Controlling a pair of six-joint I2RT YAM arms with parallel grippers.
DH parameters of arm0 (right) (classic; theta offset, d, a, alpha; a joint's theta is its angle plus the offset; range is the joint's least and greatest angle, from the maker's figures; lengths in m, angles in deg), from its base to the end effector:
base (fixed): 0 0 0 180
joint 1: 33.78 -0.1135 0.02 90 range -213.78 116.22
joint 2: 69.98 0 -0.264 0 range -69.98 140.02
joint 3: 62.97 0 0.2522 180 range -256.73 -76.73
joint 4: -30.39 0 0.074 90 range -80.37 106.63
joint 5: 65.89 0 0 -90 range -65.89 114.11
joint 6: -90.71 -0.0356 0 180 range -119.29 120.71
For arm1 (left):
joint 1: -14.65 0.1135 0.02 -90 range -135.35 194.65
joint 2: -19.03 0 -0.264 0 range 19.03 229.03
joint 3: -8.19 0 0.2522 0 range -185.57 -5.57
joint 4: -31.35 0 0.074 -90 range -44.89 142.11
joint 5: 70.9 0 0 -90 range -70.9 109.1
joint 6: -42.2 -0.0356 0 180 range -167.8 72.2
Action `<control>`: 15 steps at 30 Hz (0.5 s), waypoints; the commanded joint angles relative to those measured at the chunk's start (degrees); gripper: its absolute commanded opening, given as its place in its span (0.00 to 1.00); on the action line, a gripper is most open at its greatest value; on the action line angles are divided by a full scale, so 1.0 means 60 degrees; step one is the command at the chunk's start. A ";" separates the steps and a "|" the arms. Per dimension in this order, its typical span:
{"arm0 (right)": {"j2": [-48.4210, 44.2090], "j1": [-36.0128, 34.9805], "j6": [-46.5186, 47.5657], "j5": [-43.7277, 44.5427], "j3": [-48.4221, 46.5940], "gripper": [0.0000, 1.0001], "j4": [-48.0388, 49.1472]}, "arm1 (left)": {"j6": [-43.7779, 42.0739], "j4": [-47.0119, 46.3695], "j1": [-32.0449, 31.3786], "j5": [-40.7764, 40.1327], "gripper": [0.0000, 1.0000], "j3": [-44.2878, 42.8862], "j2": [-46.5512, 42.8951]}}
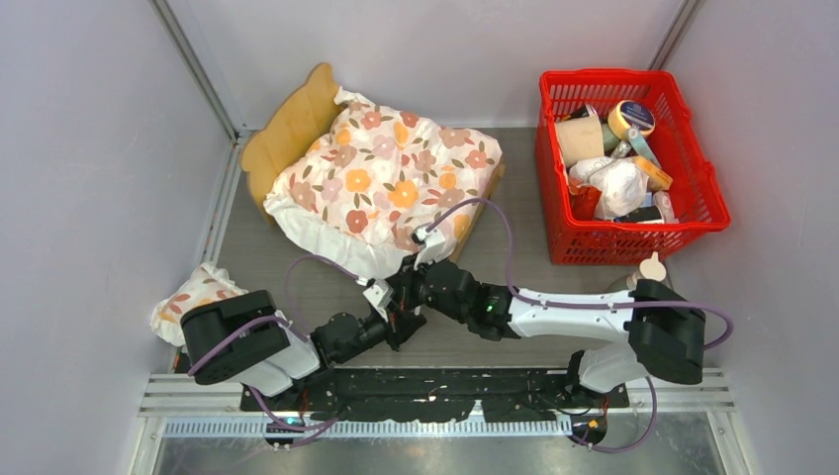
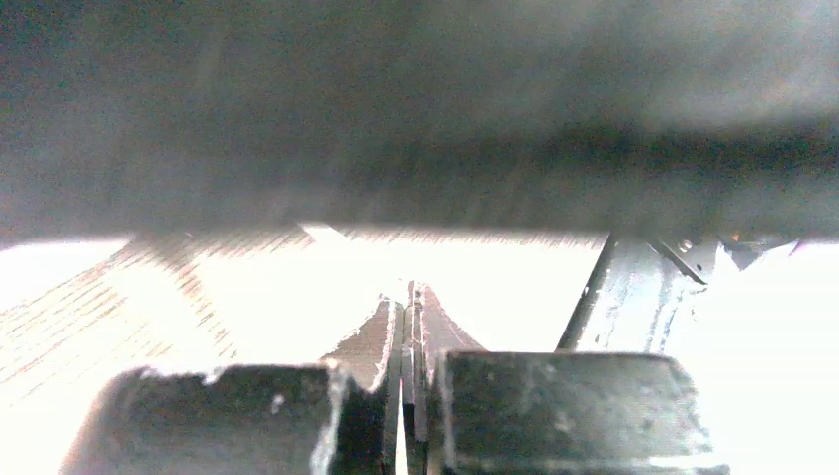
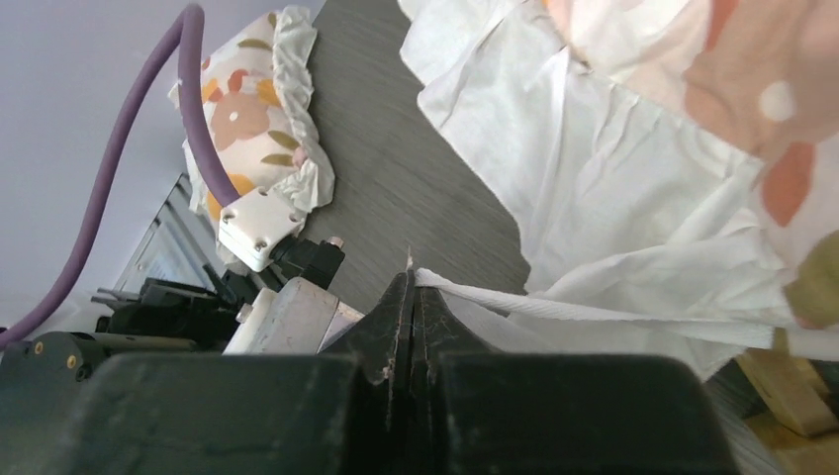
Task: Set up the pet bed
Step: Tie the ropes to the bed frame.
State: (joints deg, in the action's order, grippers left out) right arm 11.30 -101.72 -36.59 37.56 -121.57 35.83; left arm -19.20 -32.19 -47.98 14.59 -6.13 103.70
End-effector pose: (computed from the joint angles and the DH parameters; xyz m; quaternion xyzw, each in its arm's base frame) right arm 0.1265 0.2901 0.2450 -0.1443 0.7895 0.4108 0.4325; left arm 0.0894 -0.1666 0.1259 0.1937 0.7222 -0.4535 0.4850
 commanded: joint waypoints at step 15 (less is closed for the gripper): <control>-0.3770 -0.0233 -0.0909 0.1322 0.0821 0.05 -0.0301 | 0.0174 -0.1110 -0.0165 0.0159 0.00 0.0531 0.0739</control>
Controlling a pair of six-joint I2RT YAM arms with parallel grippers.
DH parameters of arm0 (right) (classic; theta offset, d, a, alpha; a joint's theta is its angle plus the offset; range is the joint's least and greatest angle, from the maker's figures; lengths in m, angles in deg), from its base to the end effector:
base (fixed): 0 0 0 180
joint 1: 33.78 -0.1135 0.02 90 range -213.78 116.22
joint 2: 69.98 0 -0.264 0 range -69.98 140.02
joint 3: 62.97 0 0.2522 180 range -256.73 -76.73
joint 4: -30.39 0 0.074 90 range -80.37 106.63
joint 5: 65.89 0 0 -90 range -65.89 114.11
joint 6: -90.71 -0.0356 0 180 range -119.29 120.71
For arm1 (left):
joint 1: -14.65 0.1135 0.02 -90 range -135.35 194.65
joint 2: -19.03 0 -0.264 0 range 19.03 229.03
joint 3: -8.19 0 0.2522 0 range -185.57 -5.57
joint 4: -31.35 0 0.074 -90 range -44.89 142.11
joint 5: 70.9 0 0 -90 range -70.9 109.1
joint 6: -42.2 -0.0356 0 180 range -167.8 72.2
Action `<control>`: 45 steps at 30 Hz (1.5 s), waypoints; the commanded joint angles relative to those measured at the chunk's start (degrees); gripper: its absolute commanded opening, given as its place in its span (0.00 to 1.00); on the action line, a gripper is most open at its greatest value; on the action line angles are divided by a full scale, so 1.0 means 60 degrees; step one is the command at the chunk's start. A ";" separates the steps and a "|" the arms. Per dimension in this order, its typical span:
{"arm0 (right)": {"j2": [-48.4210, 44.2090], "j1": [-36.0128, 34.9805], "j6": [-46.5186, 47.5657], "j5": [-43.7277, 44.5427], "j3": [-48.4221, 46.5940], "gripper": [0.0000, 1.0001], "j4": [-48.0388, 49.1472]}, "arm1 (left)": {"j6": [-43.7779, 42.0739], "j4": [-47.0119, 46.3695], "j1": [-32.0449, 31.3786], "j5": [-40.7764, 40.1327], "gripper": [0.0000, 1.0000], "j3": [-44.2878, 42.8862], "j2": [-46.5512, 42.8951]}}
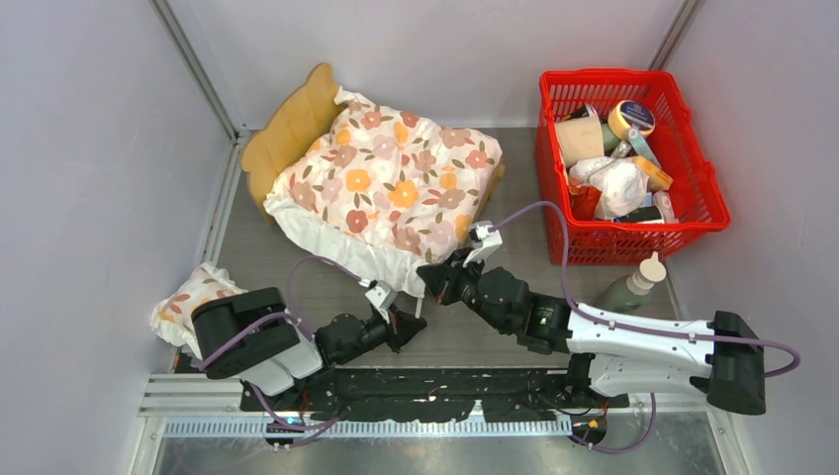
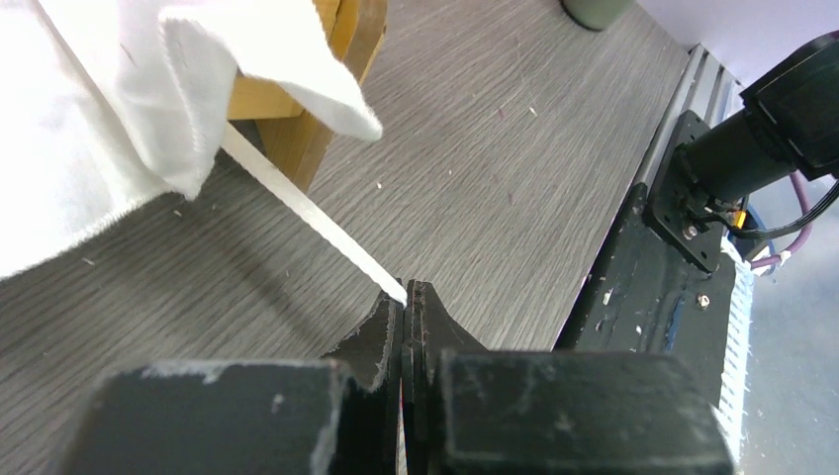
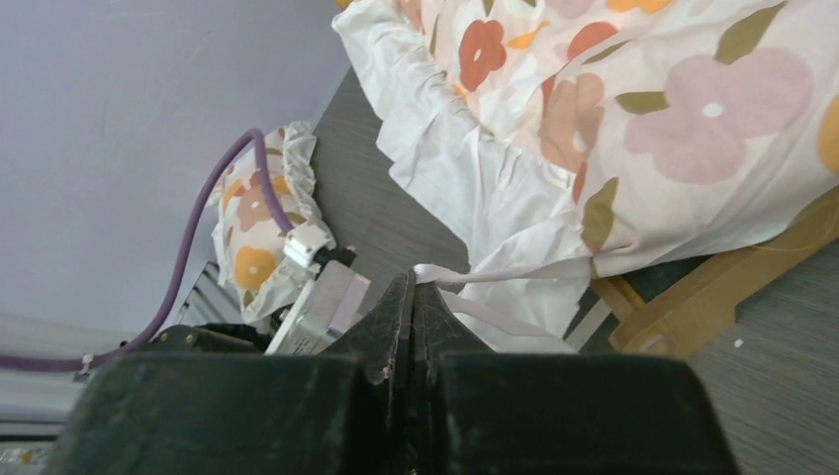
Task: Set up the pet bed
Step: Tie the ropes to the bed frame.
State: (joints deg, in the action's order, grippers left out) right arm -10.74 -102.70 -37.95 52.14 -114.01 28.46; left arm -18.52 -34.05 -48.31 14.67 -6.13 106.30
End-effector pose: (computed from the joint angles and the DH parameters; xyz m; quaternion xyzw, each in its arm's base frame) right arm 0.1013 0.2164 0.2858 -0.0441 0.7587 0.3928 0.5178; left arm 0.0888 -0.1679 0.1217 0.1934 0.7267 -0.4545 0.4774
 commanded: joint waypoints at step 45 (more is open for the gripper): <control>0.1384 -0.1101 0.0317 0.1024 -0.1551 0.50 -0.3437 | 0.0677 -0.0975 -0.0263 -0.0287 0.00 0.0626 -0.0706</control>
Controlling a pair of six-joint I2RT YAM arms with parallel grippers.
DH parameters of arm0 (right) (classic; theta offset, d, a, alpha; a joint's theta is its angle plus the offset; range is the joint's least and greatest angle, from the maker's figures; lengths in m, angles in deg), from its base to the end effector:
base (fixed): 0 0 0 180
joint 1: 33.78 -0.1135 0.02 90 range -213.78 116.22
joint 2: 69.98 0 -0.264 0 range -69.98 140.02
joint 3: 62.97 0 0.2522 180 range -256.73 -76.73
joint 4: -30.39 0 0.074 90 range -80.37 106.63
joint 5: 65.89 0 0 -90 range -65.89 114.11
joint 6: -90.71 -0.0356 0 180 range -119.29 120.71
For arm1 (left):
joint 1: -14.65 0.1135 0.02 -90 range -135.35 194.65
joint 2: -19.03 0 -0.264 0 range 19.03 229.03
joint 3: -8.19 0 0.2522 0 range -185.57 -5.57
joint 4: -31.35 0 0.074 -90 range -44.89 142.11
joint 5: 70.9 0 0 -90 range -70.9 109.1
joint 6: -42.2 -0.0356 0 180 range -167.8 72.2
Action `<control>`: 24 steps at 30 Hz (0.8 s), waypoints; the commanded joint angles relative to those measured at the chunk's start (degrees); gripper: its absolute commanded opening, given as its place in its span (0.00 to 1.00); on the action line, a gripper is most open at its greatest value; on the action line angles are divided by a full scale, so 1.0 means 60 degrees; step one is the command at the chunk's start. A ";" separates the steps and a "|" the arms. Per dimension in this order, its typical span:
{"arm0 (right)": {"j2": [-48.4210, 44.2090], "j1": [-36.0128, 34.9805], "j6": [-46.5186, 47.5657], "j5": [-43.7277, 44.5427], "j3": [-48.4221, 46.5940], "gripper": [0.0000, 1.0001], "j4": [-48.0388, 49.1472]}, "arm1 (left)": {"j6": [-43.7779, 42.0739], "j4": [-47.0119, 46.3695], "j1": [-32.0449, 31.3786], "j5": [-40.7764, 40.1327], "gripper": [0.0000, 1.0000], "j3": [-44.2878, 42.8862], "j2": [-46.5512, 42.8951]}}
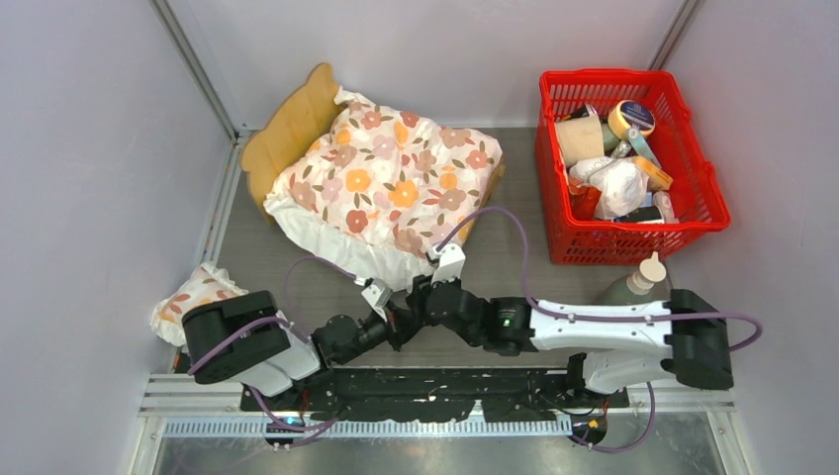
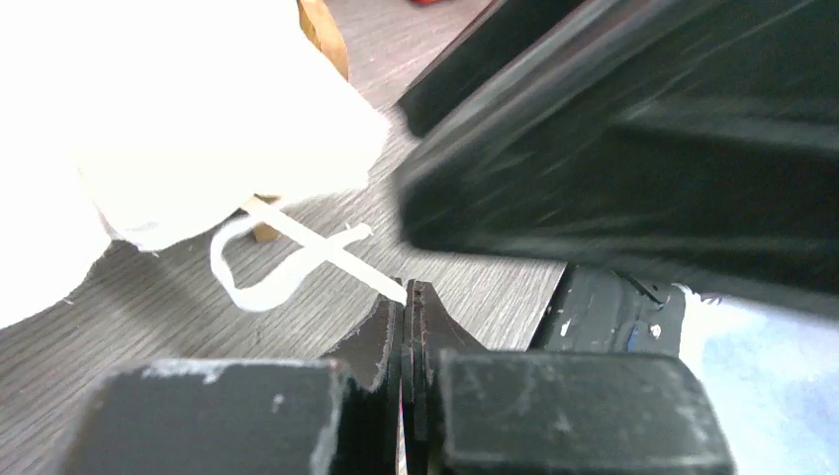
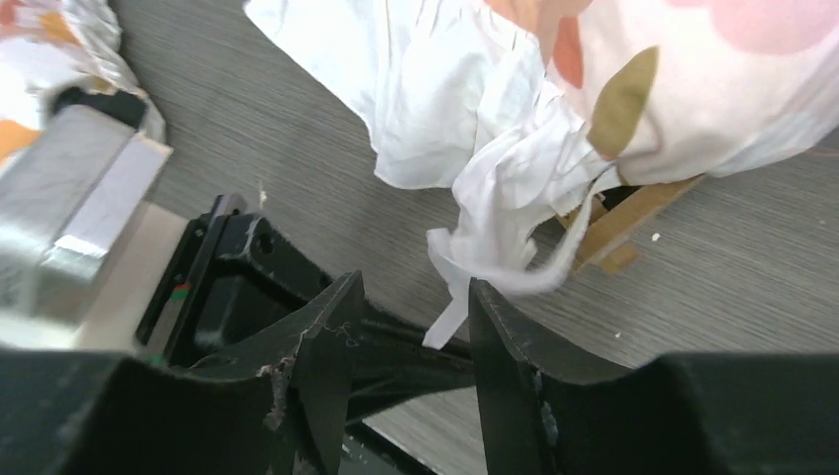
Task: Set up the pet bed
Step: Tie the ropes to the bed frame.
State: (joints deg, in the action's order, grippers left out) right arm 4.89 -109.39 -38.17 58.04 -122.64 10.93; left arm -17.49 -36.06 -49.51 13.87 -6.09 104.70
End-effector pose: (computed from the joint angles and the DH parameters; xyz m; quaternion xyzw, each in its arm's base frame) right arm 0.0887 0.2659 0.2433 -0.1383 0.8466 0.2337 0.4576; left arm 0.0856 -0.1694 0.1301 0.1829 0.7079 -0.4776 0.4872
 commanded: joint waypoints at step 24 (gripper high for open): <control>-0.0261 -0.2029 0.6508 0.1370 0.5272 0.49 1.0959 | 0.0421 1.1069 0.2081 0.1439 0.00 -0.3209 -0.6003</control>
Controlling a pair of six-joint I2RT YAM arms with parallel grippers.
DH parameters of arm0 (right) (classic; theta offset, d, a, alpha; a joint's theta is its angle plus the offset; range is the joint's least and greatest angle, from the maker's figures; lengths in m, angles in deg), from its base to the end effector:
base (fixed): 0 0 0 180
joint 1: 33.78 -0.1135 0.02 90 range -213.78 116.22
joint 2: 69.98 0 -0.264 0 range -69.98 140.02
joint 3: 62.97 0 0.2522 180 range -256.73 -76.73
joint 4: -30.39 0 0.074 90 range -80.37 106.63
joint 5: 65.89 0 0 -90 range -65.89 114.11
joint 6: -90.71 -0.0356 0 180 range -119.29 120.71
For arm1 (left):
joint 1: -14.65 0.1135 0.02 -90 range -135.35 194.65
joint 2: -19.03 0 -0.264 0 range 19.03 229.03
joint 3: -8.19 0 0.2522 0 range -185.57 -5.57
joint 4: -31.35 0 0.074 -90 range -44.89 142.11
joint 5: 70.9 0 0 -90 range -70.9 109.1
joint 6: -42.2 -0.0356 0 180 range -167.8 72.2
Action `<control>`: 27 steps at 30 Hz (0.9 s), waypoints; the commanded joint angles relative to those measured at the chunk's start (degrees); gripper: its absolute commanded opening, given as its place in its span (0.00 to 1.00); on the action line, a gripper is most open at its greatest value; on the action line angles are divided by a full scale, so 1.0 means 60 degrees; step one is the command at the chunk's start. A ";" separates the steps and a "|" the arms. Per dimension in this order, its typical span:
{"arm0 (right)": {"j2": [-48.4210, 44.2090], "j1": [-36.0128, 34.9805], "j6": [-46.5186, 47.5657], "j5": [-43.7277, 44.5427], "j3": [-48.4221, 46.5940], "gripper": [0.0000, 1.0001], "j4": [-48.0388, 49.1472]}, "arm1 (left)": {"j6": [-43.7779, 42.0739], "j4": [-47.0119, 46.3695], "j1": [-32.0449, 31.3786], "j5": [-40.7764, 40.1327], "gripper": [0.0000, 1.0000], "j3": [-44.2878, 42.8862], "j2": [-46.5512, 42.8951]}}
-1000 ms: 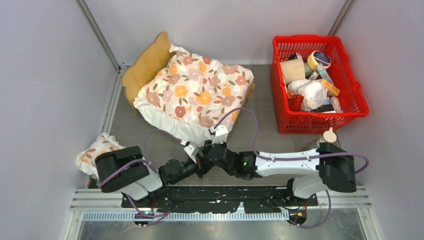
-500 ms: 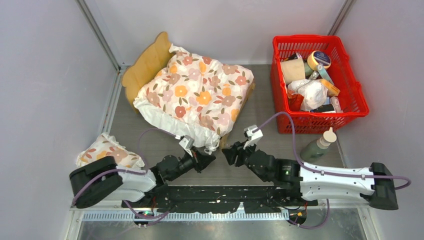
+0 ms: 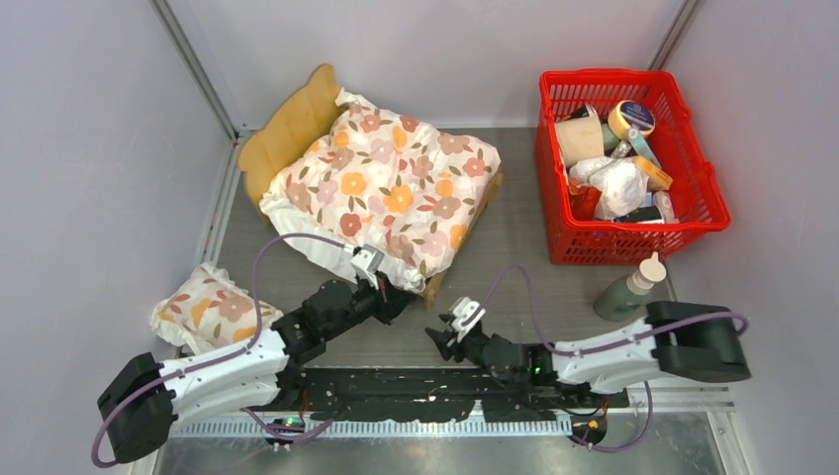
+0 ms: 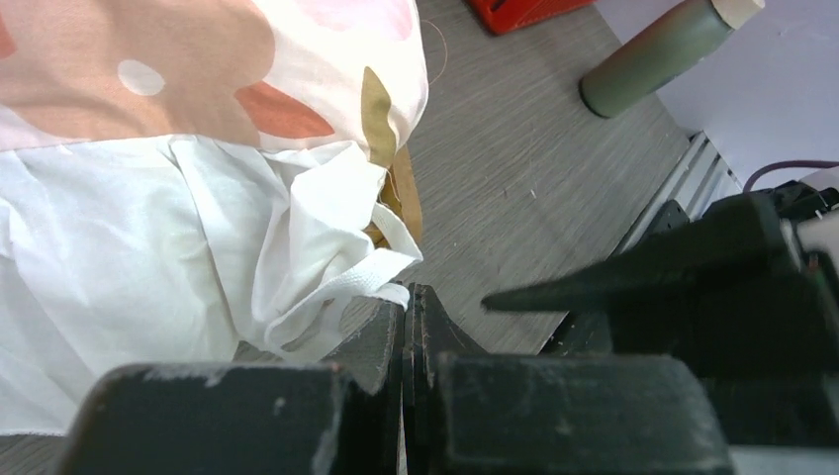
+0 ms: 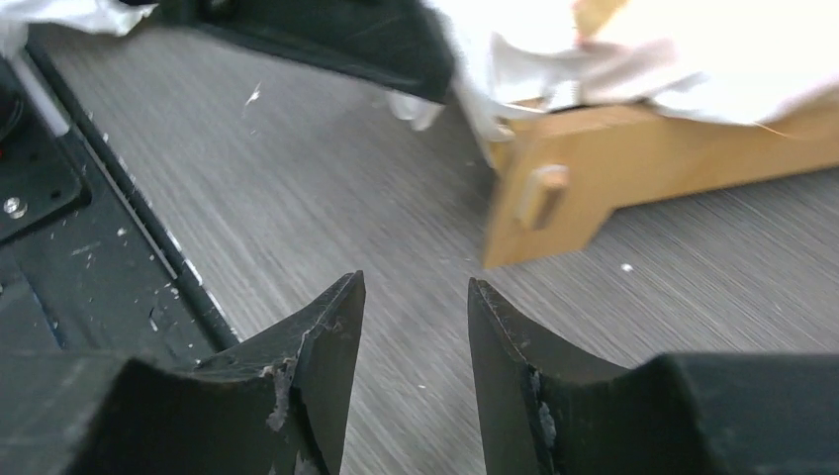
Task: Set up the pet bed
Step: Tie the ropes to the bed frame.
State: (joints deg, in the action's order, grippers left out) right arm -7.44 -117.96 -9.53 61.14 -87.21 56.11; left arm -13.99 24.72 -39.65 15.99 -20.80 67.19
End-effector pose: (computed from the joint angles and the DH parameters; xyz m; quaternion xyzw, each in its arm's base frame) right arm 0.0412 0.1930 0.1691 -0.2863 0.7106 0.2668 0.5847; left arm 0.1119 -0.1524 0.2036 0.1220 0.7704 -0.4197 0.4642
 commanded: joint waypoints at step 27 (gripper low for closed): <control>0.7418 -0.1052 0.2964 0.5578 -0.3610 0.61 0.8830 | -0.0491 0.3011 0.2062 0.3572 0.00 -0.2922 0.1659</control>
State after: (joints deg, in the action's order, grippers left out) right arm 35.51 -124.45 8.02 88.42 -106.86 102.29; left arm -16.73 43.30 -27.74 35.48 -35.64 76.88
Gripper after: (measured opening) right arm 0.614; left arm 0.009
